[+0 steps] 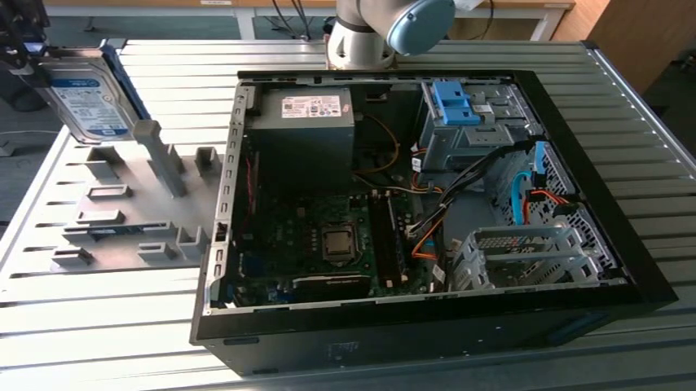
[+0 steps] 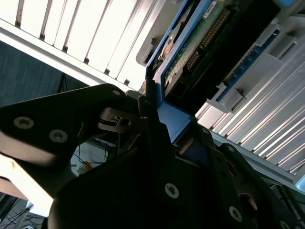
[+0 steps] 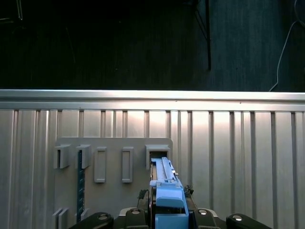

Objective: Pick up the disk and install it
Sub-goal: 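Pick up the disk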

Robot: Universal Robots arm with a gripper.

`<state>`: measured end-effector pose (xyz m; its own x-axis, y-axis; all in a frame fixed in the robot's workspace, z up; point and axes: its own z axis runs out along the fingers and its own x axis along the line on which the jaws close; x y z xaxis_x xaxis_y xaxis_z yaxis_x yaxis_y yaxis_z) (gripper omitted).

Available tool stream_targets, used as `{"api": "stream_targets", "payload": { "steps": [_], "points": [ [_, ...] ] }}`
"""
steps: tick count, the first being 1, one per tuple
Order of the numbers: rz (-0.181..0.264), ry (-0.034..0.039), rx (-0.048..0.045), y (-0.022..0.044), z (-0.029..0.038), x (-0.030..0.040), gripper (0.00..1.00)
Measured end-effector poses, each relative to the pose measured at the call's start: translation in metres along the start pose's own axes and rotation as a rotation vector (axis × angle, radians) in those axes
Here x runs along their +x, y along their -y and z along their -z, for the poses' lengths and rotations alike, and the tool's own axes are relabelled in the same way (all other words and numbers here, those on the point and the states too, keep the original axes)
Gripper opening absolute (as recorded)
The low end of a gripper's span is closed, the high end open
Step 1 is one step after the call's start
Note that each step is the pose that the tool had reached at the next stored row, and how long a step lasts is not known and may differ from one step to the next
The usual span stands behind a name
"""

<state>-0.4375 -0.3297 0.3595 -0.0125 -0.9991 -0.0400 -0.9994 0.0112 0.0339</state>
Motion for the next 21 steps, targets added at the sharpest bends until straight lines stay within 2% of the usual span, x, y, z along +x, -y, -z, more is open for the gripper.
{"api": "stream_targets", "payload": {
  "steps": [15,21],
  "points": [
    [0.0,0.0,0.0001,-0.0004,0.0124,-0.0005,0.36],
    [0.0,0.0001,0.0003,-0.0005,0.0148,-0.0006,0.36]
  ]
}}
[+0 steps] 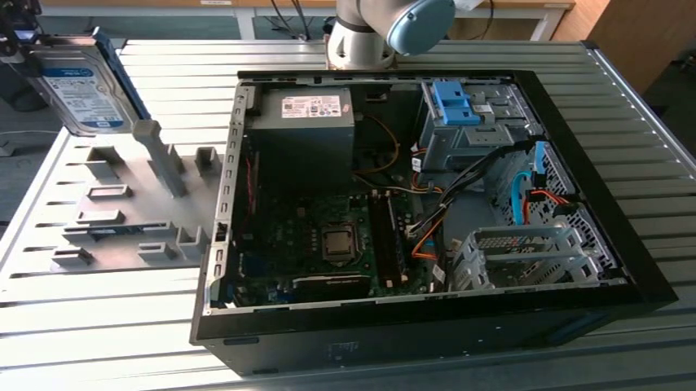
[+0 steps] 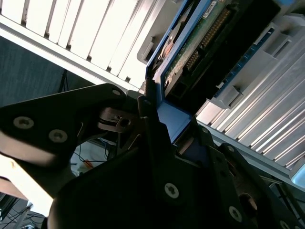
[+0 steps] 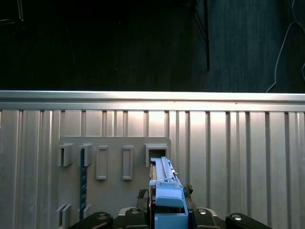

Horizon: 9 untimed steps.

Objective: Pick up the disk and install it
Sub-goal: 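Pick up the disk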

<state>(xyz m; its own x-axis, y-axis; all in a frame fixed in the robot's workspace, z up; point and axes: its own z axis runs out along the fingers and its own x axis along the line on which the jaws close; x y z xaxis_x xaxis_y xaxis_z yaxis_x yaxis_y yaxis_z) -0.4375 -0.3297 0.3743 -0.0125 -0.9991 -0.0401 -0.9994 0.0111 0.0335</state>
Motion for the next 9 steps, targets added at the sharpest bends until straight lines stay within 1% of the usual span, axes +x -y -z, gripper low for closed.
{"api": "stream_targets", "payload": {
  "steps": [9],
  "points": [
    [0.0,-0.0001,-0.0002,-0.0002,0.0043,-0.0002,0.36]
  ]
}}
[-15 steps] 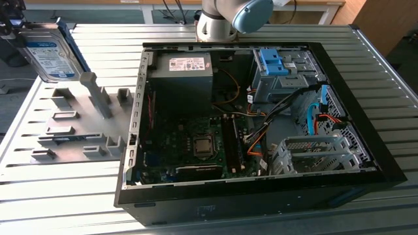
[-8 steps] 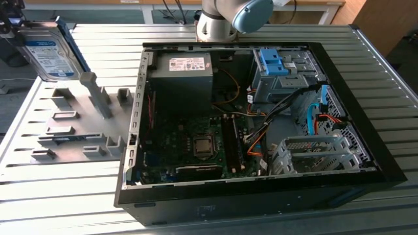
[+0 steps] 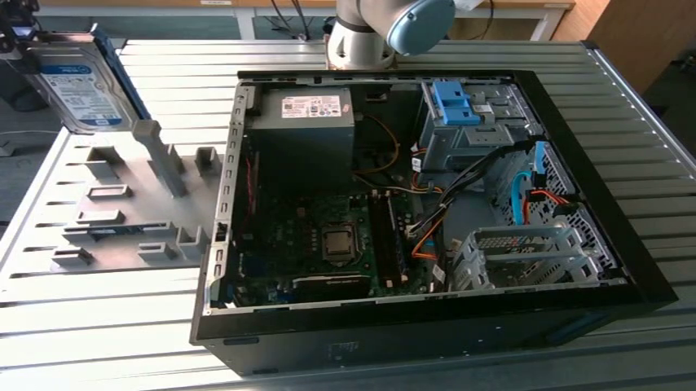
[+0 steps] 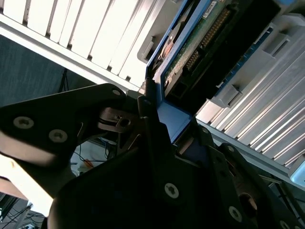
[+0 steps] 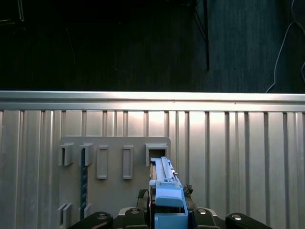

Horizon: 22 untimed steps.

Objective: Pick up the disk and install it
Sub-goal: 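Pick up the disk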

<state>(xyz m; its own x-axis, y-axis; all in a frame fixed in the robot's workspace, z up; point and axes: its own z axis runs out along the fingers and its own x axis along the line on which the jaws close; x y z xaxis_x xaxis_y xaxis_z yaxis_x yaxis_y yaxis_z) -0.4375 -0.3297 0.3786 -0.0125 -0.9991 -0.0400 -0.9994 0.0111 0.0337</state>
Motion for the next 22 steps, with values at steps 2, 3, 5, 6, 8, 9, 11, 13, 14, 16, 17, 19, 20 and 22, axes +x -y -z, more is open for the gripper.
{"api": "stream_targets", "payload": {
  "steps": [2,3,5,6,8,9,11,13,14,16,17,19,20,22],
  "points": [
    [0.0,0.0001,0.0003,0.0,0.0004,0.0,0.36],
    [0.0,0.0,0.0,0.0,0.0009,0.0,0.36],
    [0.0,0.0,0.0,-0.0001,0.0018,-0.0001,0.36],
    [0.0,0.0,-0.0001,-0.0001,0.0024,-0.0001,0.36],
    [0.0,0.0,0.0,-0.0001,0.0035,-0.0001,0.36],
    [0.0,0.0,0.0,-0.0001,0.004,-0.0002,0.36],
    [0.0,0.0,0.0,-0.0002,0.0054,-0.0002,0.36],
    [0.0,0.0001,0.0001,-0.0002,0.0061,-0.0002,0.36],
    [0.0,0.0,0.0,-0.0002,0.0066,-0.0003,0.36],
    [0.0,0.0,0.0,-0.0003,0.0078,-0.0003,0.36],
    [0.0,0.0,0.0,-0.0003,0.0084,-0.0003,0.36],
    [0.0,0.0,0.0,-0.0003,0.0093,-0.0004,0.36],
    [0.0,0.0001,0.0001,-0.0003,0.0097,-0.0004,0.36],
    [0.0,0.0,0.0,-0.0004,0.011,-0.0005,0.36]
  ]
}}
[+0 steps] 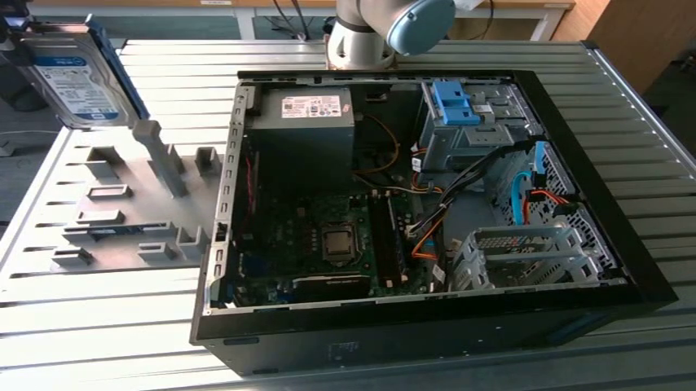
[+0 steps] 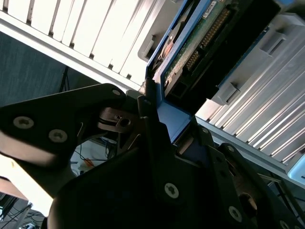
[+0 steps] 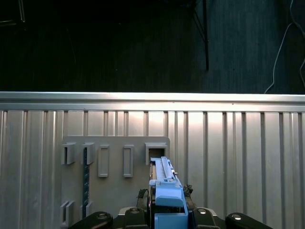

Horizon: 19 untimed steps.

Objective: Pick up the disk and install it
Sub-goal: 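Pick up the disk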

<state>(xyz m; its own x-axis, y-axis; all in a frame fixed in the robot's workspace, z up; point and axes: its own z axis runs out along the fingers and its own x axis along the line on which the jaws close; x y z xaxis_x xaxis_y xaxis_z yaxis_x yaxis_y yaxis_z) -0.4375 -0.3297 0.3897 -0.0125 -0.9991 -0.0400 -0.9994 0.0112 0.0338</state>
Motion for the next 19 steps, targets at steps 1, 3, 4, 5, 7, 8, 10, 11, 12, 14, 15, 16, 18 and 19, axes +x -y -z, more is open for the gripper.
{"api": "stream_targets", "payload": {
  "steps": [1,3,4,5,7,8,10,11,12,14,15,16,18,19],
  "points": [
    [0.0,0.0,0.0001,0.0,0.0006,0.0,0.36],
    [0.0,0.0,0.0,-0.0001,0.0023,-0.0001,0.36],
    [0.0,0.0,0.0,-0.0001,0.0032,-0.0001,0.36],
    [0.0,-0.0001,-0.0001,-0.0001,0.0044,-0.0002,0.36],
    [0.0,0.0,0.0,-0.0003,0.0086,-0.0003,0.36],
    [0.0,0.0,0.0,-0.0003,0.0113,-0.0004,0.36],
    [0.0,0.0,0.0001,-0.0005,0.0157,-0.0006,0.36],
    [0.0,0.0,0.0,-0.0006,0.0177,-0.0007,0.36],
    [0.0,0.0,0.0,-0.0007,0.0195,-0.0008,0.36],
    [0.0,0.0,0.0001,-0.0007,0.0223,-0.0009,0.36],
    [0.0,0.0,0.0001,-0.0008,0.0235,-0.0009,0.36],
    [0.0,0.0,0.0001,-0.0009,0.0247,-0.001,0.36],
    [0.0,0.0001,0.0001,-0.0009,0.0266,-0.001,0.36],
    [0.0,0.0001,0.0001,-0.0009,0.0271,-0.0011,0.36]
  ]
}}
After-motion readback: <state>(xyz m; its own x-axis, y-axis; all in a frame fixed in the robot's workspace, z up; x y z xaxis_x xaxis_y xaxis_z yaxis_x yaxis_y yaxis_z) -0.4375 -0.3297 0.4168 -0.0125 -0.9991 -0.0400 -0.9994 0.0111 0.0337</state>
